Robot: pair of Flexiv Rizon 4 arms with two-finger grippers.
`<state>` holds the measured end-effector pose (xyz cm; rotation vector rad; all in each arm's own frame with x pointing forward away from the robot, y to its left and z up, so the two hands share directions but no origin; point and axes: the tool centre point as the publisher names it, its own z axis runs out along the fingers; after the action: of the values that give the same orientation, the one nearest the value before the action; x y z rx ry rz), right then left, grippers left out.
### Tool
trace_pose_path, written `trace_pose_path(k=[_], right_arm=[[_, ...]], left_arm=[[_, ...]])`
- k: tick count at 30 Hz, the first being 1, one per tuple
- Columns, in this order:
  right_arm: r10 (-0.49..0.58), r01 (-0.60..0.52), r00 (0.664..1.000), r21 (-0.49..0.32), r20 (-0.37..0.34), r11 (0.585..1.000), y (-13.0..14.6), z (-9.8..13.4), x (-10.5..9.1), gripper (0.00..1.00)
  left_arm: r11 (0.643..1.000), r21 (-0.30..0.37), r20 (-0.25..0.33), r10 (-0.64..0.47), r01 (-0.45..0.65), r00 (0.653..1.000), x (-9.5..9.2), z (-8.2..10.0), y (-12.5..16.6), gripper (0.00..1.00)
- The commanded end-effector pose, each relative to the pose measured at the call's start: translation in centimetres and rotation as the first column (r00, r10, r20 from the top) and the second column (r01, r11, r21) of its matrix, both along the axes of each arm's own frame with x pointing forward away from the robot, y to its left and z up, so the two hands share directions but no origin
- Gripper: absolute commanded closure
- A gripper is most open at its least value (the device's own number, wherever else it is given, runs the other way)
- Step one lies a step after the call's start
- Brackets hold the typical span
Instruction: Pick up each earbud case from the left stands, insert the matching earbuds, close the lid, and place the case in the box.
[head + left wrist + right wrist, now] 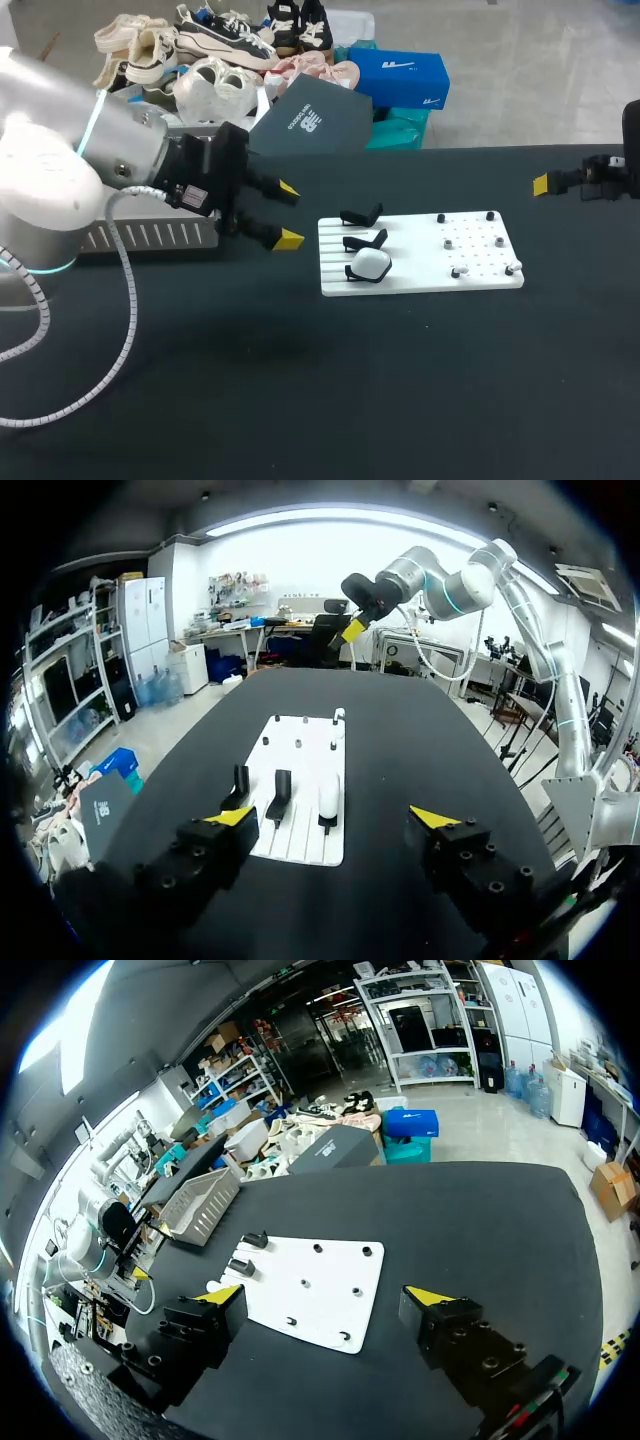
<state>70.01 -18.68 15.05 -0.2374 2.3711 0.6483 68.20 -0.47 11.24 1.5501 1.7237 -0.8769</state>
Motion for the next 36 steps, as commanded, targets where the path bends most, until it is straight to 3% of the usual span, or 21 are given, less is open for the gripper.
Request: trace_pose_path(k=[1, 10, 20, 22, 24, 29, 33, 34, 36], right_arm=[[0.000, 0.000, 1.000, -0.001, 0.000, 1.000, 0.0, 0.0, 0.0, 0.00], [0.000, 0.000, 1.000, -0.001, 0.000, 1.000, 0.0, 0.0, 0.0, 0.00], [0.000, 0.000, 1.000, -0.001, 0.000, 1.000, 0.0, 0.0, 0.0, 0.00], [0.000, 0.000, 1.000, -0.001, 0.000, 1.000, 0.0, 0.0, 0.0, 0.00], [0.000, 0.000, 1.000, -0.001, 0.000, 1.000, 0.0, 0.0, 0.0, 0.00], [0.000, 0.000, 1.000, -0.001, 0.000, 1.000, 0.0, 0.0, 0.0, 0.00], [0.000, 0.000, 1.000, -0.001, 0.000, 1.000, 0.0, 0.0, 0.0, 0.00], [0.000, 0.000, 1.000, -0.001, 0.000, 1.000, 0.0, 0.0, 0.0, 0.00], [0.000, 0.000, 1.000, -0.001, 0.000, 1.000, 0.0, 0.0, 0.0, 0.00]], left_arm=[[0.999, -0.022, 0.026, 0.025, -0.025, 0.999, 0.3, -1.4, -1.1, 0.00], [0.998, -0.067, 0.016, 0.014, -0.013, 1.000, -0.4, -3.4, -2.6, 0.00], [0.996, -0.081, 0.014, 0.028, -0.027, 0.999, 0.3, -5.3, -4.2, 0.00], [0.996, -0.081, 0.014, 0.044, -0.043, 0.999, 0.6, -5.8, -4.6, 0.09], [0.995, -0.080, 0.006, 0.053, -0.052, 0.999, 0.8, -6.1, -4.8, 0.27], [0.995, -0.077, 0.005, 0.058, -0.058, 0.998, 0.8, -6.7, -5.2, 0.34], [0.996, -0.076, 0.007, 0.056, -0.055, 0.998, 0.5, -7.0, -5.3, 0.31], [0.996, -0.076, 0.005, 0.055, -0.055, 0.998, 0.5, -7.1, -5.3, 0.33], [0.996, -0.077, -0.002, 0.053, -0.053, 0.999, 0.3, -7.3, -5.4, 0.50]])
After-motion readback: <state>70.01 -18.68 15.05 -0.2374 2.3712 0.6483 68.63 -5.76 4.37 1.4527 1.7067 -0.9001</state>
